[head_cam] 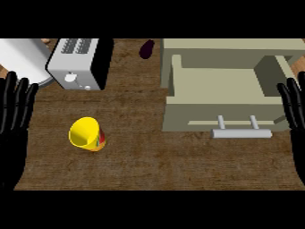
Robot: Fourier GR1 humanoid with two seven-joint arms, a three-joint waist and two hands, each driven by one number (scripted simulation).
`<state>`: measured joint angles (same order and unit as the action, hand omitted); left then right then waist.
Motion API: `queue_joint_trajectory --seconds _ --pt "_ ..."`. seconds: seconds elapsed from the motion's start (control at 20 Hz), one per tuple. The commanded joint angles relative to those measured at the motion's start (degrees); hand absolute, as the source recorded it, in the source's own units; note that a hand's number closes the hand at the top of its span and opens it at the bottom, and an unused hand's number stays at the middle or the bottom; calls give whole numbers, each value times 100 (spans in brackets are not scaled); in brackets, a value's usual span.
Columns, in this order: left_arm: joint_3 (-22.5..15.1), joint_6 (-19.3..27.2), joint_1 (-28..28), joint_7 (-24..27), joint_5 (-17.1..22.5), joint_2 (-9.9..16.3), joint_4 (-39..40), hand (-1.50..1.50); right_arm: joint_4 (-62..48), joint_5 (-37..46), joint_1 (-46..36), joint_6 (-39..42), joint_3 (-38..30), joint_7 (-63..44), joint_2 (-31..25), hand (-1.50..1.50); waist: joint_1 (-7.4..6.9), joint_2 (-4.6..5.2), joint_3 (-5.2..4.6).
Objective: Pick up the cup, place it into the drawer and close the drawer
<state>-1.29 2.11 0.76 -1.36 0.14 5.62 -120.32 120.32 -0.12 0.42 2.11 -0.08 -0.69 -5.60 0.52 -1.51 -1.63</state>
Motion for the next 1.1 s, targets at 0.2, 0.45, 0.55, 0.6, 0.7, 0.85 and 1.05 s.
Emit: queue_joint_trajectory --seconds 0.2,0.45,0.55,0.6,0.7,0.85,1.05 --pt "82 -1986 -226 194 1940 879 -63 -150 200 37 -107 -52 70 101 89 -150 -33 143 148" --pt "576 -2411 -143 -434 3394 1003 1185 -150 -157 -110 -1 379 338 -470 -139 -150 -31 171 155" --pt "626 -2660 -365 -323 3571 1014 1654 -150 -615 -183 -590 379 180 -513 -166 -150 -60 171 158" --pt "828 -2821 -368 -471 3793 1230 1722 -150 -580 -533 -615 452 -92 -633 -223 -150 -56 163 160" --pt "884 -3013 -597 -183 3434 1216 2487 -150 -642 -165 -571 316 227 -500 -29 -150 -36 162 160" --pt "990 -3157 -587 -53 3129 1239 2725 -150 -411 -465 -707 472 -56 -817 -216 -150 -38 153 161" --pt "746 -3158 -1020 460 2345 954 3701 -150 -1054 -583 -1357 609 -392 -778 -428 -150 -36 160 161"
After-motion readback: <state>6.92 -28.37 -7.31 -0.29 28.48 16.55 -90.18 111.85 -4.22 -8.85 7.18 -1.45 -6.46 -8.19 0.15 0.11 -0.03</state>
